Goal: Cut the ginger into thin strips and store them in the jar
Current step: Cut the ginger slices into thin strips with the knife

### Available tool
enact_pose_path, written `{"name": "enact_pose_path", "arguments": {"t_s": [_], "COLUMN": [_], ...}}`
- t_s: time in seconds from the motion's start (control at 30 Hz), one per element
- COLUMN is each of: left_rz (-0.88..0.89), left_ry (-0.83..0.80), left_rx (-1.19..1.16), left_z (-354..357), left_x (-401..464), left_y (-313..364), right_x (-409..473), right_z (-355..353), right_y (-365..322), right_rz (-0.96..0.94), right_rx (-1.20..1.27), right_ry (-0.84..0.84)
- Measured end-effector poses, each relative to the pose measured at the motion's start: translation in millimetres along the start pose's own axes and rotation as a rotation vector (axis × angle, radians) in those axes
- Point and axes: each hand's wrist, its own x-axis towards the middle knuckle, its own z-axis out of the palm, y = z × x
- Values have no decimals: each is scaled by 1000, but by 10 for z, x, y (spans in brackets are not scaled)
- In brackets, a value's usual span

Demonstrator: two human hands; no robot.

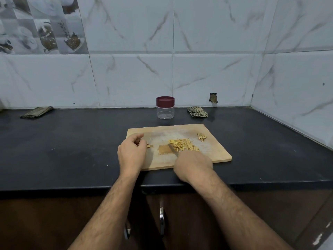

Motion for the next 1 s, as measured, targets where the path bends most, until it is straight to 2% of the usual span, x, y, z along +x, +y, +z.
{"name": "enact_pose_path", "arguments": {"t_s": [0.1, 0.27, 0.47, 0.6, 0.73, 0.87, 1.0], "left_rz": [5, 7, -54, -5, -60, -94, -99], "left_ry": [-1, 2, -16, -91, -170, -230, -264], "left_rx": [-1, -12, -134, 112, 375, 519, 559], "left_z": [4, 17, -109, -240, -292, -250, -198], "left_x": [1, 0, 135, 309, 422, 435, 438], "left_y": [-8, 22, -9, -29, -91, -79, -78], "right_x": [7, 77, 224, 245, 257, 265, 255], "right_z": [-36, -51, -105, -9, 74, 139, 187], "right_y": [57, -26, -26, 61, 110, 144, 173], "right_rz": [14, -68, -25, -49, -53, -66, -81], "right_rx": [12, 100, 203, 259, 330, 390, 385], "right_ry": [-6, -37, -70, -67, -18, 33, 102]}}
